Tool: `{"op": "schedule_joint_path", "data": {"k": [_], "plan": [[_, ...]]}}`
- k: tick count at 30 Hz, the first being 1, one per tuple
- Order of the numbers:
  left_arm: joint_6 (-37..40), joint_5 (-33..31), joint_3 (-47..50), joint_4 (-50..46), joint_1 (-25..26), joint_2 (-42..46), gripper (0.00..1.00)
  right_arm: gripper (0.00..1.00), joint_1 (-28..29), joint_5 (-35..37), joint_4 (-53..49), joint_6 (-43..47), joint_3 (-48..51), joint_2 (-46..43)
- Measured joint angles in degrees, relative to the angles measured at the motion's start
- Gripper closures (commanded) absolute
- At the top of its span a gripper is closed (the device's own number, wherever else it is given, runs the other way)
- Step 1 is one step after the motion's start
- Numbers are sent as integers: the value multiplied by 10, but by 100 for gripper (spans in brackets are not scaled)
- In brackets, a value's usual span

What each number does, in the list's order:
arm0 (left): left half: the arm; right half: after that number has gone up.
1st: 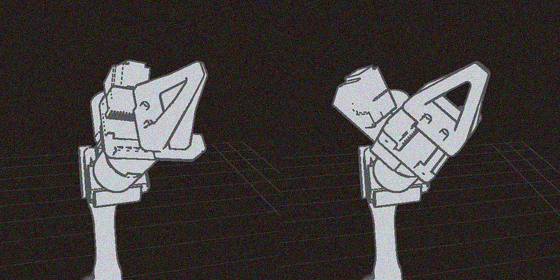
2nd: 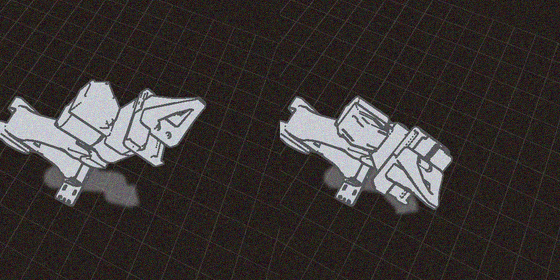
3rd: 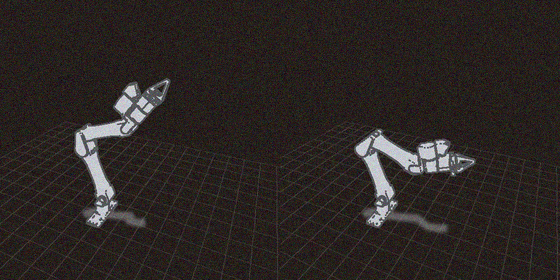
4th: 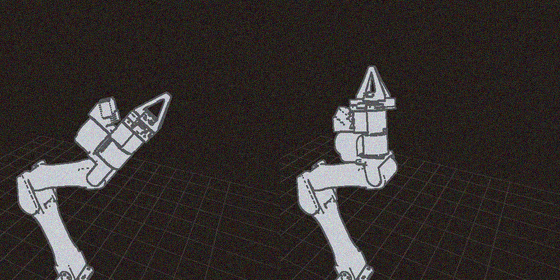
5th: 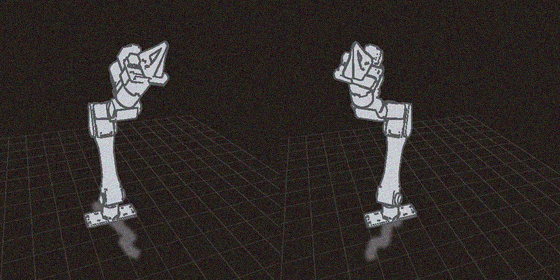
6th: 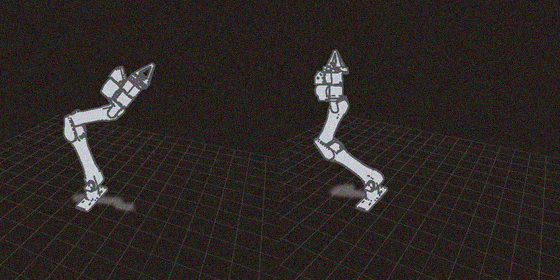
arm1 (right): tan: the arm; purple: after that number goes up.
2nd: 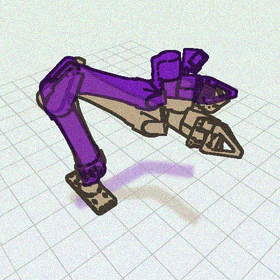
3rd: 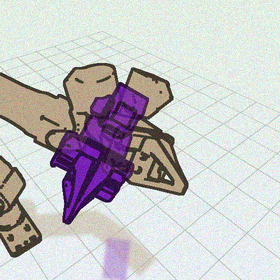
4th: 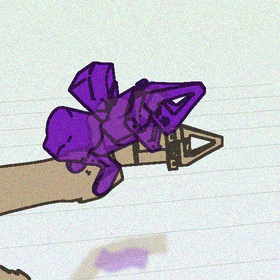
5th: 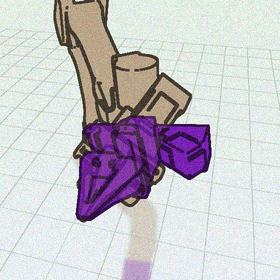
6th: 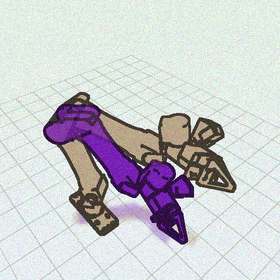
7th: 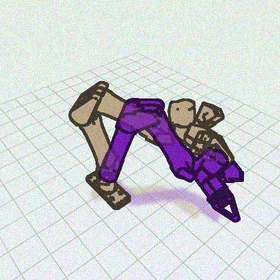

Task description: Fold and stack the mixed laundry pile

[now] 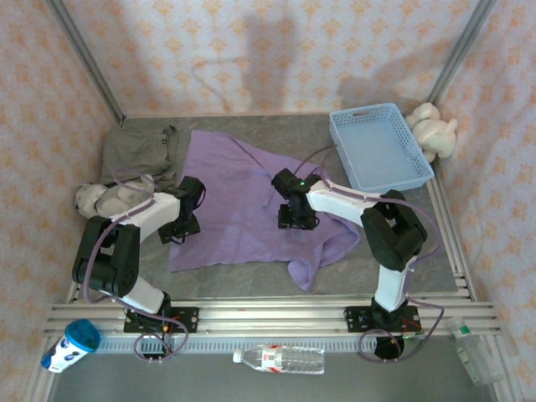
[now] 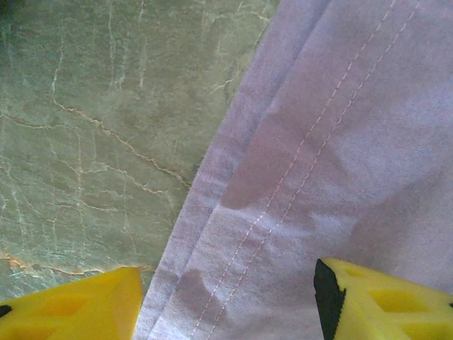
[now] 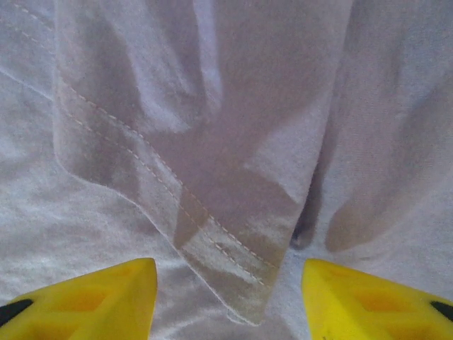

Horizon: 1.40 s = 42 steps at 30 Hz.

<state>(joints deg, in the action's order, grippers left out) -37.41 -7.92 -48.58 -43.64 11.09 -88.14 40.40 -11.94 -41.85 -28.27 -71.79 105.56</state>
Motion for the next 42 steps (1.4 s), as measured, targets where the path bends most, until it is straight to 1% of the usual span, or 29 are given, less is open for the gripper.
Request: {"op": "schedule_joint_path", "data": {"k": [1, 2, 5, 6, 7, 9, 11, 14, 17, 20, 22, 24, 26, 27, 28, 30, 31, 32, 33, 35, 37, 40, 42], "plan": [[0, 0, 0, 0, 0, -1, 34, 70, 0, 0, 2, -4, 0, 0], [0, 1, 0, 1, 0, -2, 35, 76, 0, 0, 7, -9, 0, 0], [0, 1, 0, 2, 0, -10, 37, 92, -1, 0, 16, -19, 1, 0], [0, 1, 0, 2, 0, -16, 38, 97, -1, 0, 18, -21, 1, 0], [0, 1, 0, 2, 0, -22, 42, 100, -3, -1, 19, -22, 1, 0], [2, 0, -2, 4, 0, -29, 47, 100, -8, -3, 21, -26, 1, -1], [3, -1, -4, 5, 0, -32, 49, 100, -17, -3, 21, -28, 1, -5], [4, -1, -5, 6, 0, -35, 56, 100, -36, -5, 21, -26, 0, -26], [6, -1, -5, 7, -2, -37, 59, 100, -62, -11, 8, -19, -26, -48], [14, -2, -8, 6, -8, -40, 61, 100, -97, -11, -6, 1, -105, -47], [16, -3, -9, 6, -12, -41, 62, 100, -126, -10, -17, 17, -182, -35], [18, -3, -9, 5, -16, -41, 62, 100, -160, -3, -21, 34, -281, -2], [20, -3, -9, 3, -19, -41, 62, 100, -194, 5, -30, 44, -391, 51], [21, -3, -9, 2, -21, -41, 62, 95, -214, 7, -31, 46, -454, 85], [22, -4, -9, 0, -21, -40, 62, 87, -232, 9, -39, 46, -516, 122], [26, -5, -9, -5, -23, -38, 60, 80, -262, 8, -57, 46, -627, 191], [26, -5, -9, -9, -23, -36, 59, 68, -275, 9, -71, 45, -677, 224], [28, -5, -9, -12, -23, -33, 57, 59, -286, 9, -83, 44, -711, 248], [30, -5, -9, -20, -23, -29, 54, 56, -295, 9, -96, 41, -732, 266], [31, -4, -10, -34, -23, -18, 47, 53, -303, 8, -119, 41, -727, 272], [31, 0, -22, -51, -23, -2, 41, 52, -301, 5, -126, 44, -682, 256], [34, 11, -58, -64, -23, 24, 39, 52, -283, 4, -125, 58, -549, 193], [35, 27, -90, -65, -23, 40, 38, 52, -260, 3, -118, 67, -439, 130]]}}
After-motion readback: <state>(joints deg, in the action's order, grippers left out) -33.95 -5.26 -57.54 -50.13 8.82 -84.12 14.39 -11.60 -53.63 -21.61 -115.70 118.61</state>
